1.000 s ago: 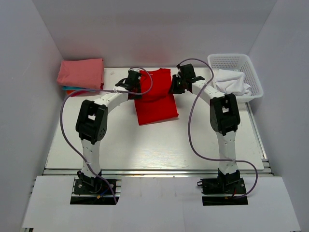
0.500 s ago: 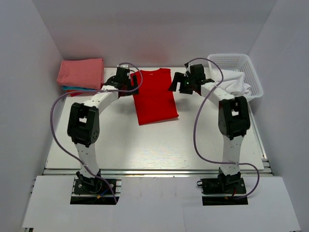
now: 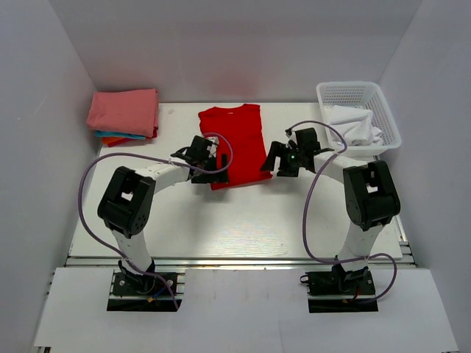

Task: Fold and stack the t-shirts
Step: Grab one side of the 2/3 rectangular tshirt with both arms, then fold the long partially folded tshirt into a neat square, then put the neatly folded tshirt into the corner of the board with the left arm

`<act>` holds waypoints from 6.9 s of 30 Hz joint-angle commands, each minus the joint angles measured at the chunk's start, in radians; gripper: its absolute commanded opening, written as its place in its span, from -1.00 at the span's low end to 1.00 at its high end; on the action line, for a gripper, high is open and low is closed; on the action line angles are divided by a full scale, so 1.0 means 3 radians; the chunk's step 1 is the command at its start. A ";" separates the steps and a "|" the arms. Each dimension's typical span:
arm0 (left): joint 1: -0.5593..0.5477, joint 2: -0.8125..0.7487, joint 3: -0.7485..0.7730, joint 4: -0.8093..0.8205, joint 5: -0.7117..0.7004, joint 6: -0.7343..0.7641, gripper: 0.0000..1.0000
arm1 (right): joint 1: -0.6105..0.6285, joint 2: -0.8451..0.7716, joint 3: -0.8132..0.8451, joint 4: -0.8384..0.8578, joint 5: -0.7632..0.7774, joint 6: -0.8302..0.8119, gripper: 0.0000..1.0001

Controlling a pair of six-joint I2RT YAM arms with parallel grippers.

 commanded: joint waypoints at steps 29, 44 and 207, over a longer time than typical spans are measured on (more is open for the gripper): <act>-0.0217 -0.0172 -0.0416 0.0321 -0.0163 0.0058 -1.00 | 0.0008 0.0105 -0.0290 0.0435 -0.0300 0.0307 -1.00; -0.0360 -0.1956 -0.0902 -0.0047 0.1310 0.0089 -1.00 | 0.0044 -0.1879 -0.1114 -0.0372 -0.0270 0.0098 -1.00; 0.0499 -0.1053 -0.0213 -0.0435 -0.0459 -0.0305 0.99 | 0.0290 -0.0666 0.0086 0.1033 -0.0004 -0.0184 0.81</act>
